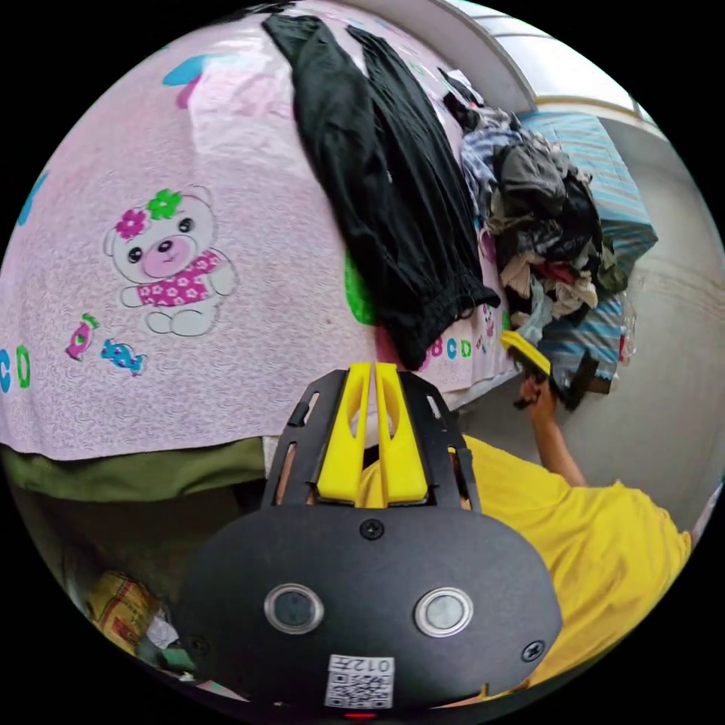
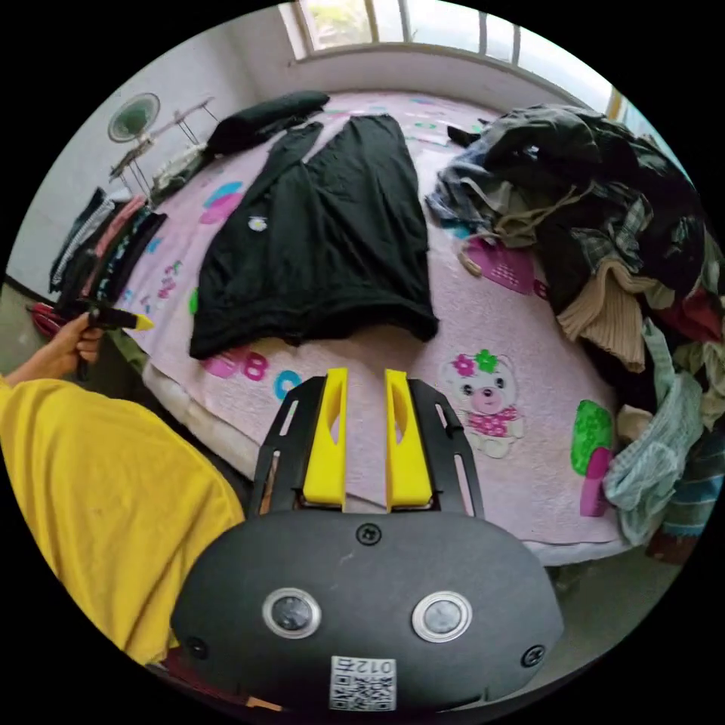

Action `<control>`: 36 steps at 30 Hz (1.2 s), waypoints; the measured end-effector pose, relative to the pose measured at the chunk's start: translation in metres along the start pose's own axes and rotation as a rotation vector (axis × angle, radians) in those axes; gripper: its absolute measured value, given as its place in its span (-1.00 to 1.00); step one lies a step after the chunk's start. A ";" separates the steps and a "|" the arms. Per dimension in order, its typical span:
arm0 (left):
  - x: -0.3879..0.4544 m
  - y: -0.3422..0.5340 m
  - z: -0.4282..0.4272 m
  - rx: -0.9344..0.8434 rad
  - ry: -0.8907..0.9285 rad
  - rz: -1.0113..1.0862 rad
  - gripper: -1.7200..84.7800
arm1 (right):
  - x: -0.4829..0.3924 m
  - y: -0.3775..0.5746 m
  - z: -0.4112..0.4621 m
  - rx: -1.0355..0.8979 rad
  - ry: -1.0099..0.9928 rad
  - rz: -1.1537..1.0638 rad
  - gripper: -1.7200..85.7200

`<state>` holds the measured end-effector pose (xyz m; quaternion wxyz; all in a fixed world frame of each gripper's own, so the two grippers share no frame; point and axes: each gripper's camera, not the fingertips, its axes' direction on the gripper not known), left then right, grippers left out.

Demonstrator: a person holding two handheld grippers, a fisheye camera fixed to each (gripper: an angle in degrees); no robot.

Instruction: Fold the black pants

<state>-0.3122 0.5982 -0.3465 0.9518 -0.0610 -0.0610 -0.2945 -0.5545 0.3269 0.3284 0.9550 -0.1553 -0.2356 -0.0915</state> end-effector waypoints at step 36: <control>-0.074 -0.277 -0.091 0.072 -0.191 0.081 -0.95 | 0.078 -0.078 0.065 -0.618 0.092 -0.125 -0.91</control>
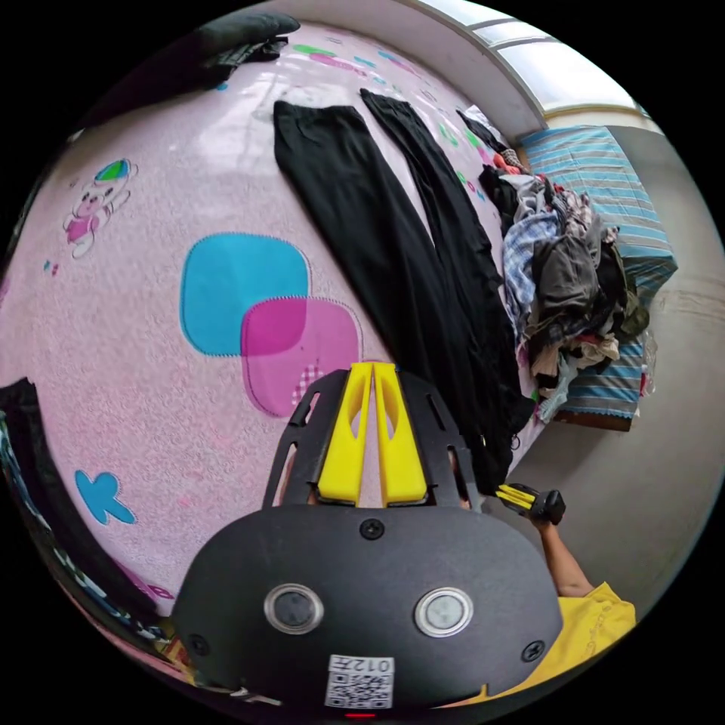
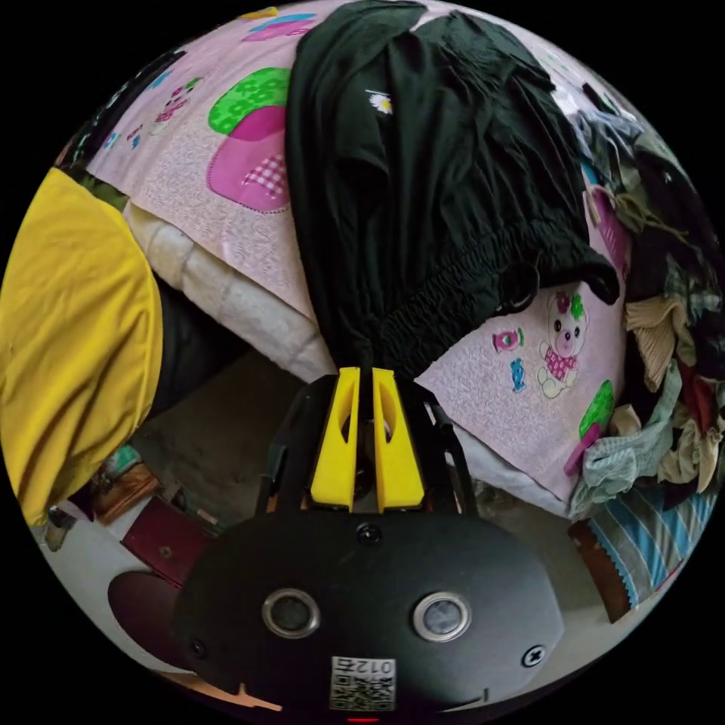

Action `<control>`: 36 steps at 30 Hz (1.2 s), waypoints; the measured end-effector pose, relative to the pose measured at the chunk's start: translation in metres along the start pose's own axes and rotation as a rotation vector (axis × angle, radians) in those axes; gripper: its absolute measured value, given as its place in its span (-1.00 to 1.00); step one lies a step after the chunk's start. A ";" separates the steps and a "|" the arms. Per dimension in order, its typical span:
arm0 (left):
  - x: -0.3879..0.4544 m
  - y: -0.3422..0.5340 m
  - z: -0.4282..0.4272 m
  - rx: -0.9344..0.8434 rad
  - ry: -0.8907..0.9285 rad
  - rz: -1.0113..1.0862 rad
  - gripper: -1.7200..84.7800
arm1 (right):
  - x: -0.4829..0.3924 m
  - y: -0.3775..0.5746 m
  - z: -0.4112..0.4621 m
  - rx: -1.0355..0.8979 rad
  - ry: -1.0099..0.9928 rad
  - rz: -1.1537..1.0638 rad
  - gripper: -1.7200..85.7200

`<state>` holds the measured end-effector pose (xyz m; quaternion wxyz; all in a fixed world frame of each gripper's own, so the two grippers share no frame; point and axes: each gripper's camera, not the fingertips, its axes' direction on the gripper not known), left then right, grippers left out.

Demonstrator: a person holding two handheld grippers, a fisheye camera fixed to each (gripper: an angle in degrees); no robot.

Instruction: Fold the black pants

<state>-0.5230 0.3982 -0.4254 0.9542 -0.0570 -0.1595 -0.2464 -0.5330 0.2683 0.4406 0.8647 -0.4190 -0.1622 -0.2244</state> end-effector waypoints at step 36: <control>-0.056 -0.242 -0.222 -0.067 -0.331 0.441 -0.90 | 0.049 0.020 0.019 -0.041 -0.142 0.246 -0.91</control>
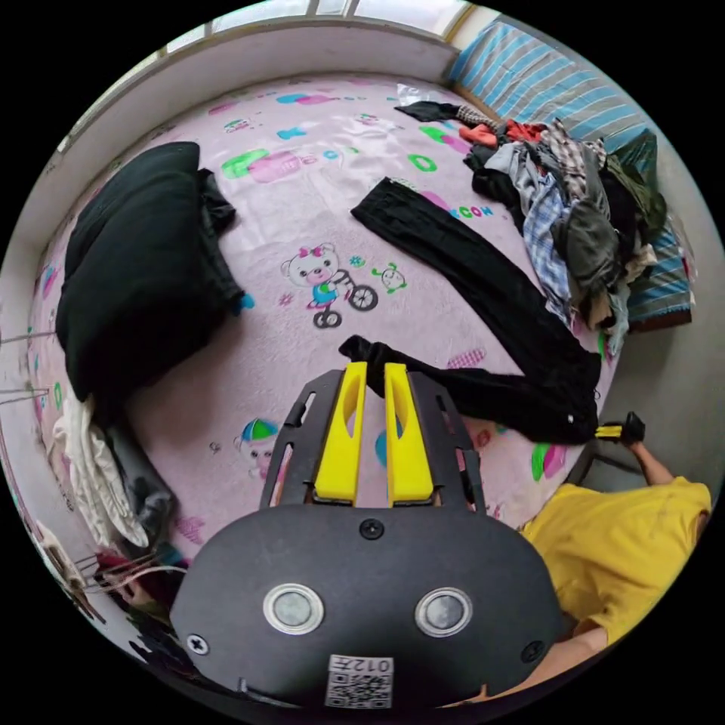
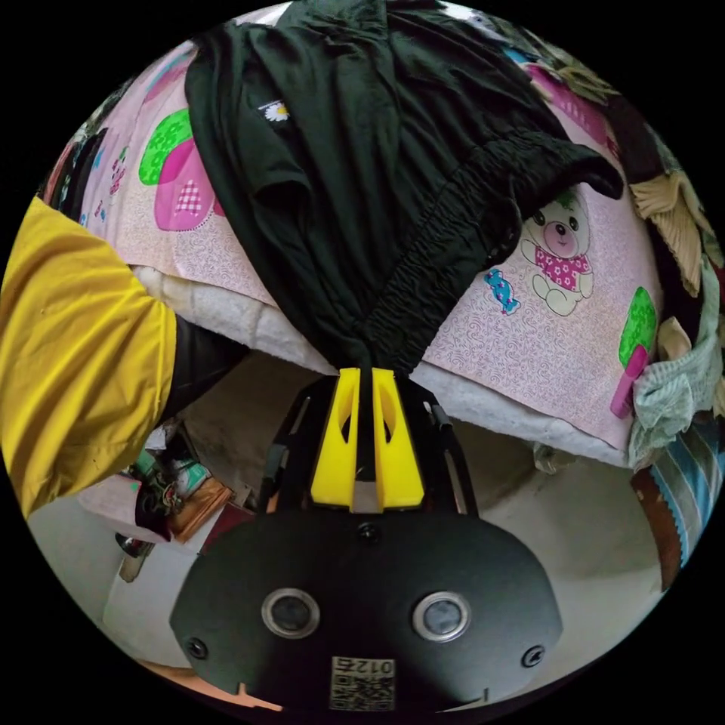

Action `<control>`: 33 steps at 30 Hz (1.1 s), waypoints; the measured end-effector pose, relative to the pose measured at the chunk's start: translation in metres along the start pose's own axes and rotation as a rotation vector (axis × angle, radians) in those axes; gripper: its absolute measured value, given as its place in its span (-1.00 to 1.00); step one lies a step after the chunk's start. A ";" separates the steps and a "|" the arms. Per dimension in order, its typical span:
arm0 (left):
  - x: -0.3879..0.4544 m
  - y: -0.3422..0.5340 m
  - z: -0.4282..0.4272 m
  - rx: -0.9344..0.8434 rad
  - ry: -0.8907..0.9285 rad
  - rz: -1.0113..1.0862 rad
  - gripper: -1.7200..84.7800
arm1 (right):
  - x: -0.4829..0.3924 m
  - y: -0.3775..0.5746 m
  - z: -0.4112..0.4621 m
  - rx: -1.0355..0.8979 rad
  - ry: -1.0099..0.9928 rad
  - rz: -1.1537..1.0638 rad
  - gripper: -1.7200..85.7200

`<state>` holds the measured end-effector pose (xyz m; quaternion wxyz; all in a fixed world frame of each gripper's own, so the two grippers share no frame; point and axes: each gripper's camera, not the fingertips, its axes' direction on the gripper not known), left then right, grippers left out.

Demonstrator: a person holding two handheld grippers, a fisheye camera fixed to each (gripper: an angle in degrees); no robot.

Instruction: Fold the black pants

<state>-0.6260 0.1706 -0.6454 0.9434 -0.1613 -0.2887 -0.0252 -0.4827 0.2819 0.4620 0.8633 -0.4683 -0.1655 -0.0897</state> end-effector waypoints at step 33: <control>-0.065 0.303 0.131 -0.069 0.188 -0.755 -0.83 | -0.119 0.085 0.060 0.243 0.174 0.439 -0.82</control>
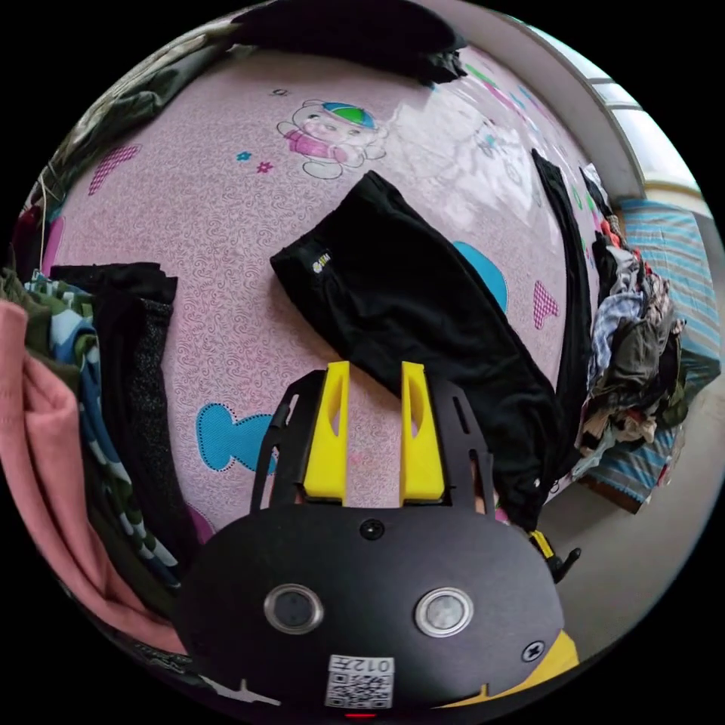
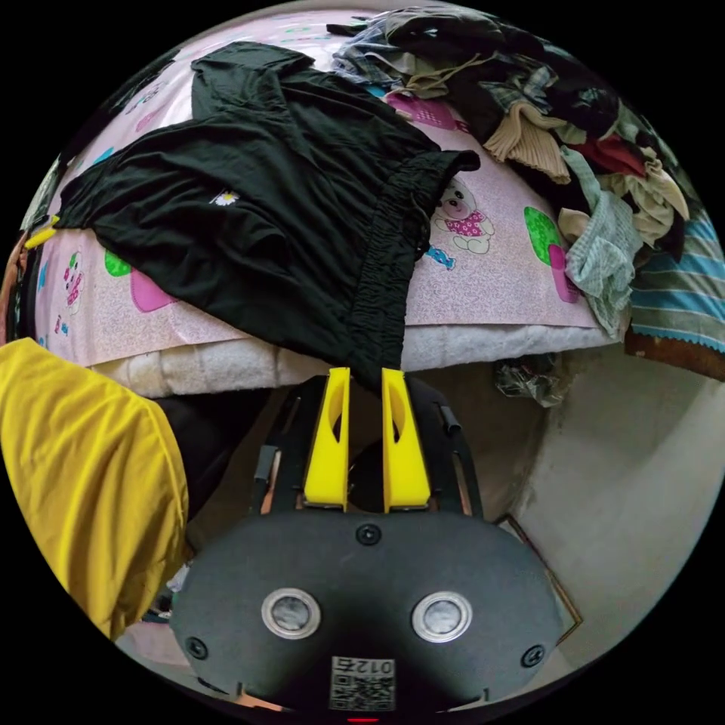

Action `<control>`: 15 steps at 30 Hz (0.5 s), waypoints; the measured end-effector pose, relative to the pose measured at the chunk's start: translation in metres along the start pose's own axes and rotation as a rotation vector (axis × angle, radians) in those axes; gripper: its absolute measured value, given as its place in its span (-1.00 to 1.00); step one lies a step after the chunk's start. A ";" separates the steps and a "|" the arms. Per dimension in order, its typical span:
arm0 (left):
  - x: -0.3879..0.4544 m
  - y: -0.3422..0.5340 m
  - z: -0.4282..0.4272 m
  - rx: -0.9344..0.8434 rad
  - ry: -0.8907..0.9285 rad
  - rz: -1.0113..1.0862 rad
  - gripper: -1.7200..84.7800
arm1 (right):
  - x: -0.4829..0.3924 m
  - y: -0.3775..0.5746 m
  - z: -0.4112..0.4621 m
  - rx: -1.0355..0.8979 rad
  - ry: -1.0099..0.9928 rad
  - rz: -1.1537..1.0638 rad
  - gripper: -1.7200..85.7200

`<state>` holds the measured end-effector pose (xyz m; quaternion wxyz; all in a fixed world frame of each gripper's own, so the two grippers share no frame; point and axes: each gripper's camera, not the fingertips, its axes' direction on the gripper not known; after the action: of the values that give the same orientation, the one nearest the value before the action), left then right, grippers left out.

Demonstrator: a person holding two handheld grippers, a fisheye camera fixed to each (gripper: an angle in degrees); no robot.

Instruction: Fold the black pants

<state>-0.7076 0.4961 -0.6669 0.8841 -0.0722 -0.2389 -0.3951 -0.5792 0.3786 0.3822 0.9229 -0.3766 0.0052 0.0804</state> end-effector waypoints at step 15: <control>0.028 0.013 -0.056 -0.003 -0.244 0.230 -0.96 | -0.060 -0.002 0.004 0.136 -0.247 -0.224 -0.90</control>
<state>-0.6614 0.4685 -0.7012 0.8879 -0.1477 -0.3339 -0.2798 -0.6381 0.3712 0.3905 0.9431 -0.2987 -0.1446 0.0223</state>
